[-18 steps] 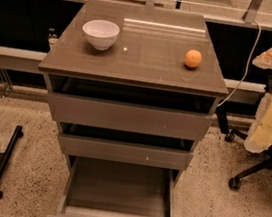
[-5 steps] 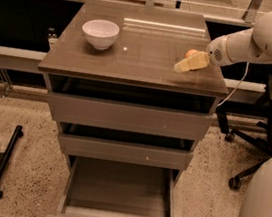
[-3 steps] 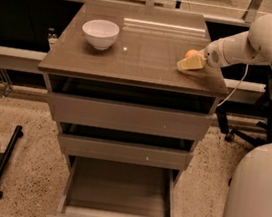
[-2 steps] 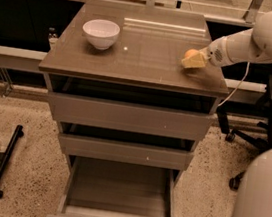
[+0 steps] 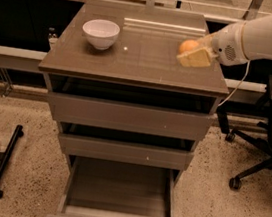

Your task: Place orange into bottom drawer

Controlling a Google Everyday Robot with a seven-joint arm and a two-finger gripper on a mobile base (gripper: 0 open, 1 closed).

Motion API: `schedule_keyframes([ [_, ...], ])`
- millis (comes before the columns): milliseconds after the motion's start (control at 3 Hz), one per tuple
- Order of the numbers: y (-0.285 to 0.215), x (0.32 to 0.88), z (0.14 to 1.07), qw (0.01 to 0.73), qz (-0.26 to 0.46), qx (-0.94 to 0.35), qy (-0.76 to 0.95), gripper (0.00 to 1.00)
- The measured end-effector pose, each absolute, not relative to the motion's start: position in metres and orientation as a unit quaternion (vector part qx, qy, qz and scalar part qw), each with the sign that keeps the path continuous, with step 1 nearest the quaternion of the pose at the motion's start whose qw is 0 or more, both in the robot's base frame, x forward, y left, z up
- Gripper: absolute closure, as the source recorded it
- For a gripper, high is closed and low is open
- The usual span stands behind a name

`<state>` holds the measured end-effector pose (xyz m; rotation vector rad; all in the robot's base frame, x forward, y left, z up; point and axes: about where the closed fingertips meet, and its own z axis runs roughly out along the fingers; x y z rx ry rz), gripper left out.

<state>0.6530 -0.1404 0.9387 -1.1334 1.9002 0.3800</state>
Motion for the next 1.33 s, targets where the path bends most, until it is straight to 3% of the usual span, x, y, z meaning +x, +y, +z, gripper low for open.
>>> schedule_keyframes([
  [667,-0.088,0.522,0.894,0.368,0.212,-0.470,0.774,1.00],
  [1000,-0.076,0.489,0.805,0.295,0.227,-0.468,0.801,1.00],
  [1333,-0.081,0.491,0.738,0.262,0.233,-0.444,0.825,1.00],
])
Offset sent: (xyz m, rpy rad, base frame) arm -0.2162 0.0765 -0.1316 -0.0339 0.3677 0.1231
